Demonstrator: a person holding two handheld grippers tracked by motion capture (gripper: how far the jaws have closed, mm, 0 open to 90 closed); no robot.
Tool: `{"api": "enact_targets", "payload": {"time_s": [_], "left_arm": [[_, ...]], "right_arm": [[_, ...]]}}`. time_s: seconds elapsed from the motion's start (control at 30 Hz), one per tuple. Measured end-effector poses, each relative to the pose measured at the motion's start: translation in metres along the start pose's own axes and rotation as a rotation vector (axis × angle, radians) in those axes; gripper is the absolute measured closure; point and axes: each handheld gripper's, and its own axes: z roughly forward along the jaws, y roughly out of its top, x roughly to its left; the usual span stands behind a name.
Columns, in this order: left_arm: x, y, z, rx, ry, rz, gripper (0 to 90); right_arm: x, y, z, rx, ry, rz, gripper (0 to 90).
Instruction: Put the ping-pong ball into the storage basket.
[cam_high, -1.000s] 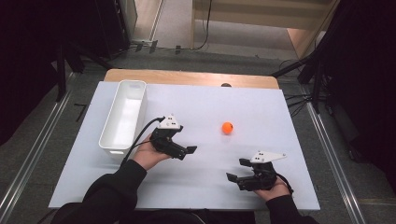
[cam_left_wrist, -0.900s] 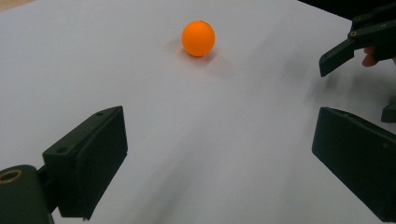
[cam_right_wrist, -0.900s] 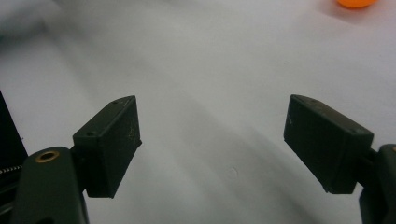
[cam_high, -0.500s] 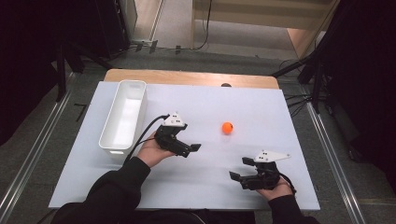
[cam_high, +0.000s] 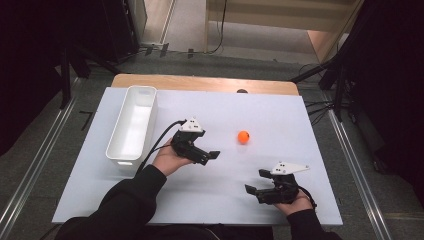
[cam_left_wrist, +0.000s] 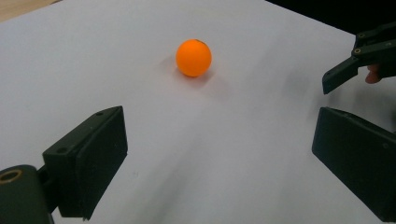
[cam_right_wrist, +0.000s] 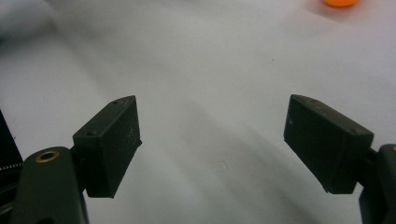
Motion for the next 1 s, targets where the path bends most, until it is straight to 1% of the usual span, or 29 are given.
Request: {"api": "enact_targets", "payload": {"time_s": [0.07,0.17,0.27,0.47,0.57,0.77,0.93,0.97,1.0], "left_arm": [[0.0,0.001,0.002,-0.007,0.0,0.001,3.9],[0.002,0.004,0.005,0.003,-0.007,0.001,3.9],[0.002,0.006,0.008,-0.009,-0.015,-0.002,3.9],[0.001,0.011,0.015,-0.008,-0.017,0.004,3.9],[0.002,0.013,0.018,-0.01,-0.026,-0.002,3.9],[0.001,0.018,0.024,-0.008,-0.025,-0.001,3.9],[-0.001,0.024,0.028,-0.012,-0.025,0.014,3.9],[-0.001,0.024,0.029,-0.018,-0.025,0.007,3.9],[-0.001,0.025,0.03,-0.013,-0.025,0.006,3.9]], "right_arm": [[0.001,0.0,0.0,0.0,0.003,0.005,17.1],[0.0,0.0,0.0,-0.001,-0.001,0.002,17.1],[0.0,0.0,0.0,0.001,-0.003,0.006,17.1],[0.0,0.0,0.0,0.0,-0.004,0.002,17.1],[0.0,0.0,-0.001,0.001,-0.003,0.005,17.1],[0.0,0.0,0.0,-0.002,-0.007,-0.003,17.2],[0.0,0.0,0.0,0.0,-0.008,-0.003,17.1],[0.0,0.0,0.0,0.0,-0.007,-0.002,17.1],[0.0,0.0,0.0,0.001,-0.006,0.002,17.1]]}}
